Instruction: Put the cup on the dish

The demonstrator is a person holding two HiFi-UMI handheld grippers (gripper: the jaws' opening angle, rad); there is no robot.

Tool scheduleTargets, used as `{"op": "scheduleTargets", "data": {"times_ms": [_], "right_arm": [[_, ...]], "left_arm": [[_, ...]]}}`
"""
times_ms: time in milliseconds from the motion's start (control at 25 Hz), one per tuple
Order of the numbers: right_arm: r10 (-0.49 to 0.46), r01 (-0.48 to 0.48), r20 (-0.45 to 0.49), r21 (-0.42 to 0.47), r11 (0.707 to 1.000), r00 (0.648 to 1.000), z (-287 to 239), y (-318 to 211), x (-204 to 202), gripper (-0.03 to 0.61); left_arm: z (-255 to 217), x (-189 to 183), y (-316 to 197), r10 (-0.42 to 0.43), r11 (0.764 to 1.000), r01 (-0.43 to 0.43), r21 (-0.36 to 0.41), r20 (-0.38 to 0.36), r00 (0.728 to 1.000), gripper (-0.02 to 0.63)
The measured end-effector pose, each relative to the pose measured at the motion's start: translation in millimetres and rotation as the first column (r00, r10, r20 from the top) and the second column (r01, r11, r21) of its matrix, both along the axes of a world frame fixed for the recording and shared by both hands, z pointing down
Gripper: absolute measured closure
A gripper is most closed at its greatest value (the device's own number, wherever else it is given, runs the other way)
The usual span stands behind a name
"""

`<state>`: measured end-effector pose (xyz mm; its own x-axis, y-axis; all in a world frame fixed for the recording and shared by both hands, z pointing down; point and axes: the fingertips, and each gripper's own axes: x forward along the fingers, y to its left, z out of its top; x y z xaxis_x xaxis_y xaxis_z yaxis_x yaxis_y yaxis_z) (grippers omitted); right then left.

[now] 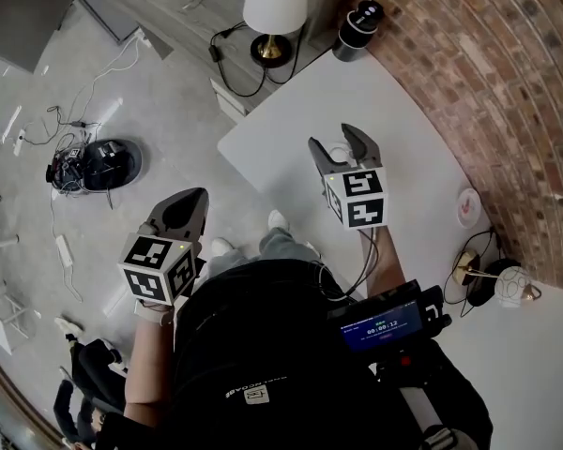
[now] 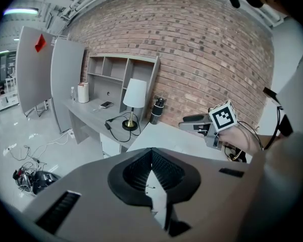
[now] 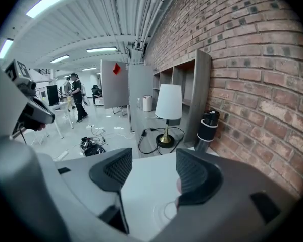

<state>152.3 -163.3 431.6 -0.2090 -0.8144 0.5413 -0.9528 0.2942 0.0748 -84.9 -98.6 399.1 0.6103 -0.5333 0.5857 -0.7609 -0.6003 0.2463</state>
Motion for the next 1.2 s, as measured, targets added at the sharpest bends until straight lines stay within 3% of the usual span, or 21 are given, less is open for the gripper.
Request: {"op": "scheduleTargets", "data": {"times_ms": [320,400,480,920,1200], "right_arm": [[-0.051,0.047,0.099,0.037,0.998,0.994,-46.2,10.2,-47.4,0.302],[-0.058,0.052,0.126,0.048,0.997,0.99,-54.2,15.5,-57.4,0.356],[-0.071,0.062,0.148,0.065,0.996,0.986,-64.6,19.9,-68.4,0.362],[-0.167,0.139,0.216,0.141,0.98,0.962,-107.3,38.7,-134.5,0.451],[-0.234,0.204,0.262,0.139,0.969,0.936,-108.6,50.1,-172.5,0.456]], "left_arm": [[-22.8,-9.7,-3.4,0.011,0.999,-0.008,0.044,-0.07,0.998,0.607],[-28.1,-13.6,-3.0,0.007,0.999,-0.003,0.048,-0.09,0.996,0.607],[-34.0,-17.3,-3.1,0.005,0.999,0.0,0.053,-0.107,0.994,0.607],[-53.5,-35.0,2.8,0.011,0.996,0.002,0.094,-0.138,0.99,0.607],[-53.6,-50.6,7.2,-0.002,0.995,0.016,0.097,-0.142,0.99,0.607]]}}
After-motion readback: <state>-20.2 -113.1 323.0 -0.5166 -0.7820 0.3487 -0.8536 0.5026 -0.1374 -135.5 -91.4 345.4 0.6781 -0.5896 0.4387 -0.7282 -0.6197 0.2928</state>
